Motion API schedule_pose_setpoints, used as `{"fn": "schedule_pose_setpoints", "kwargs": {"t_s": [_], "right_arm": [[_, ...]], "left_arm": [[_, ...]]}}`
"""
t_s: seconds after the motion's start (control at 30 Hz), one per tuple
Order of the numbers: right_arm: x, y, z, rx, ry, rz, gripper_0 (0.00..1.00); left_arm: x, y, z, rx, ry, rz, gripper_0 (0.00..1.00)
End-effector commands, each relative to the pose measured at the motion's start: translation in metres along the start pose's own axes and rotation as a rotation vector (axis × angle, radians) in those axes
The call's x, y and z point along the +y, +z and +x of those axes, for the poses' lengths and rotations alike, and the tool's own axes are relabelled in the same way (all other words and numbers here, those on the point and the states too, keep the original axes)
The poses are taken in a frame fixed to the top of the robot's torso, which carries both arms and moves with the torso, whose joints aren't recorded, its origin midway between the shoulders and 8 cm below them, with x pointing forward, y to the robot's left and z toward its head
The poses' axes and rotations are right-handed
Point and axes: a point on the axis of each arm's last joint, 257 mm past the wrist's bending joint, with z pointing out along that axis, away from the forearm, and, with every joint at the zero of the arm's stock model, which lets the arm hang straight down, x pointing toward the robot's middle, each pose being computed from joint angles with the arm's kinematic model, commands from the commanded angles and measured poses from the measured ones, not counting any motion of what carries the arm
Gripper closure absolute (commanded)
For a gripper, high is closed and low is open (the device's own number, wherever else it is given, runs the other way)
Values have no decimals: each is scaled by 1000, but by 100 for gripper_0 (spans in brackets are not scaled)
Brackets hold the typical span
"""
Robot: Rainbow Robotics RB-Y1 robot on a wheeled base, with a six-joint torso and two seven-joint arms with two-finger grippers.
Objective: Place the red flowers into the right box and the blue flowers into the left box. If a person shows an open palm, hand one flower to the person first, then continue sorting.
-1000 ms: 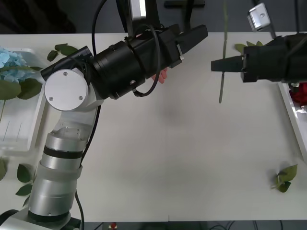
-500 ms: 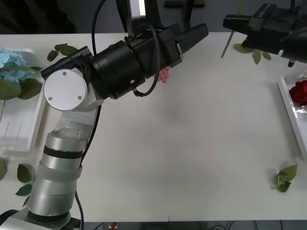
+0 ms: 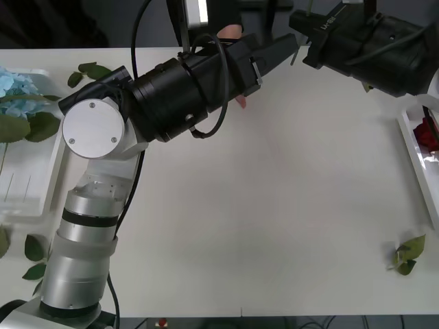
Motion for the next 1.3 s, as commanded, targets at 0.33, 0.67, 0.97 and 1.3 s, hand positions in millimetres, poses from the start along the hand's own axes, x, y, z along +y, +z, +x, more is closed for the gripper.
{"fn": "schedule_pose_setpoints", "kwargs": {"t_s": [0.33,0.67,0.97,1.3], "right_arm": [[0,2,-35,-48,-103,1,100],[0,2,-35,-48,-103,1,100],[0,2,-35,-48,-103,1,0],[0,2,-35,-48,-103,1,0]], "left_arm": [[-16,7,-13,-11,23,35,0],[-15,6,-13,-10,24,34,0],[-16,6,-13,-10,22,36,0],[-16,6,-13,-10,24,36,0]]}}
